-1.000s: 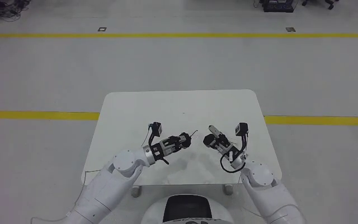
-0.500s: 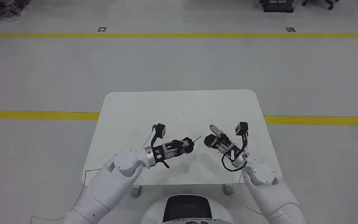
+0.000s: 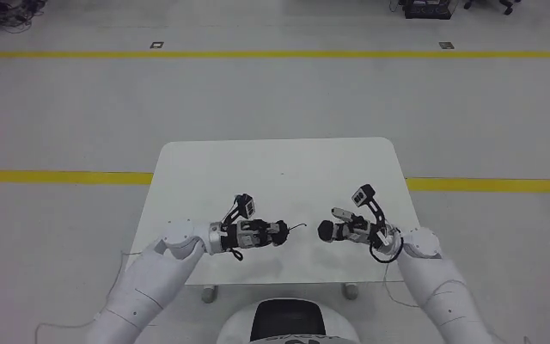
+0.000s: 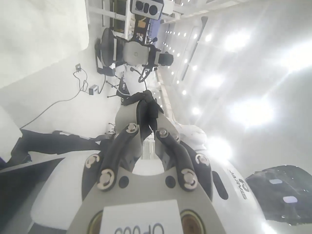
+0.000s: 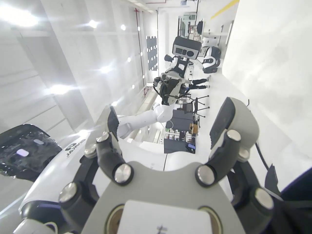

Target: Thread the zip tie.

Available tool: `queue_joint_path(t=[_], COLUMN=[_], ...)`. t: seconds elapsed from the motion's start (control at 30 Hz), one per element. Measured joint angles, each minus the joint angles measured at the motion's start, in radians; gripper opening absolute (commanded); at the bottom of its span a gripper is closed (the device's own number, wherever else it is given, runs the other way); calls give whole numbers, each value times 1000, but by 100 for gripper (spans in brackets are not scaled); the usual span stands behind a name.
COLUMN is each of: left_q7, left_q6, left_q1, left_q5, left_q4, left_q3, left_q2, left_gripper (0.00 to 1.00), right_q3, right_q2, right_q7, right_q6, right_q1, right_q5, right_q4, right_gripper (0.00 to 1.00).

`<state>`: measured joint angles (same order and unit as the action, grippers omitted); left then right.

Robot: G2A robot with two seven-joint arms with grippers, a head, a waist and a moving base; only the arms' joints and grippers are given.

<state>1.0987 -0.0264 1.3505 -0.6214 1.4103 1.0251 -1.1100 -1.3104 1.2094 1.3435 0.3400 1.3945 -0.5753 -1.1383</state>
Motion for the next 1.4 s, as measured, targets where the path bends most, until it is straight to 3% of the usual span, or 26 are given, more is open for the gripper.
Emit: queue_joint_path(t=[0.13,0.3,0.37,0.57,0.7,0.97,1.13,1.4], left_q7=[-11,-17,17,123,103,73,107,134], left_q6=[-16,-13,4,10,-15,3,6,-35], left_q1=[-14,-11,-15,-40,-58,-60,-84,-121], left_q5=[72,52,18,-70,-62,-85,-143,-167], left_q4=[-5,5,5,-45,-68,-75,-117,-162], left_q3=[-16,-22,-34,-70,-83,-91,-105,-131], left_q2=[1,0,0,-7,-11,-14,-20,-29], left_gripper=[0,0,0,0,0,0,0,0], right_q3=[4,3,4,11,11,19,71,122], right_q2=[3,3,3,1,-2,-3,-13,-29], right_q7=[4,-1,-13,47,45,45,47,46], right_q6=[0,0,-1,0,0,-11,-4,0], right_q1=[-29,-28,-25,-31,-38,-33,-39,-57], right_q5=[14,13,14,-5,9,-21,-79,-145], right_q4=[31,30,30,57,64,52,46,35], right_gripper=[100,100,100,100,100,100,100,100])
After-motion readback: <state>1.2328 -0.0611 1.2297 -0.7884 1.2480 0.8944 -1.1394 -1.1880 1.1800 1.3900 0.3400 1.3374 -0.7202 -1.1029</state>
